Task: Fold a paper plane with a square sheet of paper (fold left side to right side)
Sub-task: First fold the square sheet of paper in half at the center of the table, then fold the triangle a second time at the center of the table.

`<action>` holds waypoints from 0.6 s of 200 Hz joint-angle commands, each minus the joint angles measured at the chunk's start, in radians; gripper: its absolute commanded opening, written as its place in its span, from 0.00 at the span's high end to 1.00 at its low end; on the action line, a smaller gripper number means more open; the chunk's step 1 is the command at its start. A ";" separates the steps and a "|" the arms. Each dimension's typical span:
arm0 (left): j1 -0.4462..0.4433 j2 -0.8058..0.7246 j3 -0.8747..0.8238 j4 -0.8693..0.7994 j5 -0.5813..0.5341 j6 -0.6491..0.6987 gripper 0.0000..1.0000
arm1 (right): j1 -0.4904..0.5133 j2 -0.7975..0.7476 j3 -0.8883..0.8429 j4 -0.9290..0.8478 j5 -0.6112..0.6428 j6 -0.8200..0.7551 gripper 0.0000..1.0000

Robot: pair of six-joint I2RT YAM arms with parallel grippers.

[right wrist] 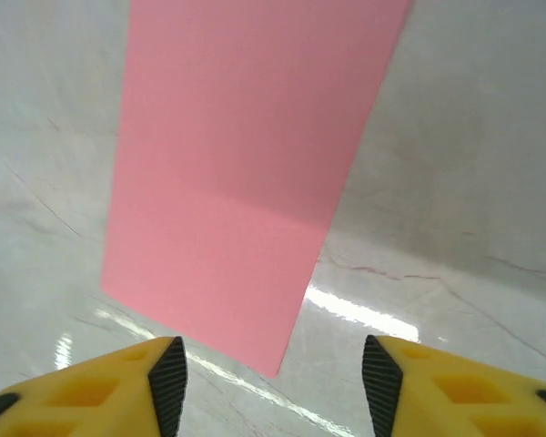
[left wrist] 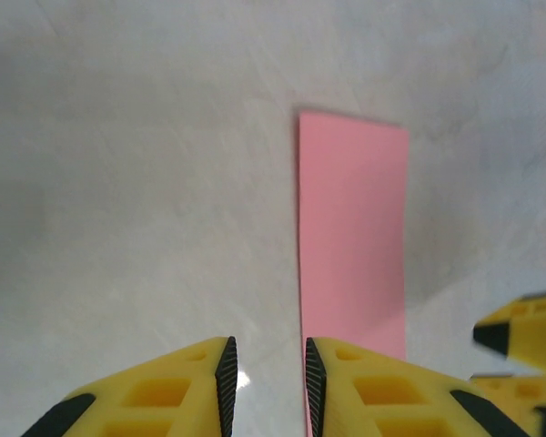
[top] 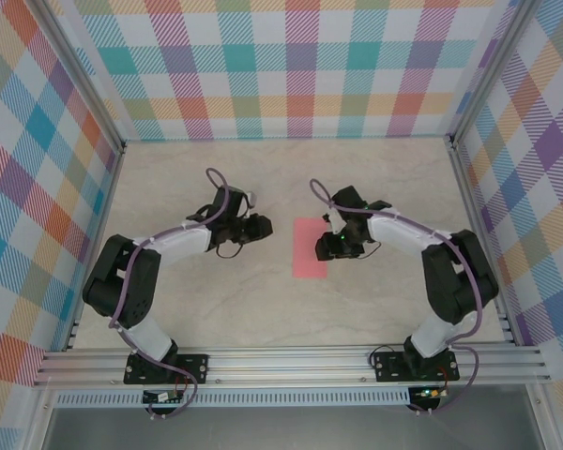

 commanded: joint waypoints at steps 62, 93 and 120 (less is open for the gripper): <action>-0.135 0.002 -0.007 0.104 -0.047 -0.096 0.67 | -0.152 0.248 0.142 0.257 -0.268 0.057 0.34; -0.143 -0.048 -0.028 0.080 -0.086 -0.084 0.63 | -0.152 0.341 0.231 0.273 -0.278 0.073 0.35; -0.143 -0.077 -0.042 0.052 -0.107 -0.074 0.61 | -0.152 0.387 0.275 0.262 -0.275 0.075 0.35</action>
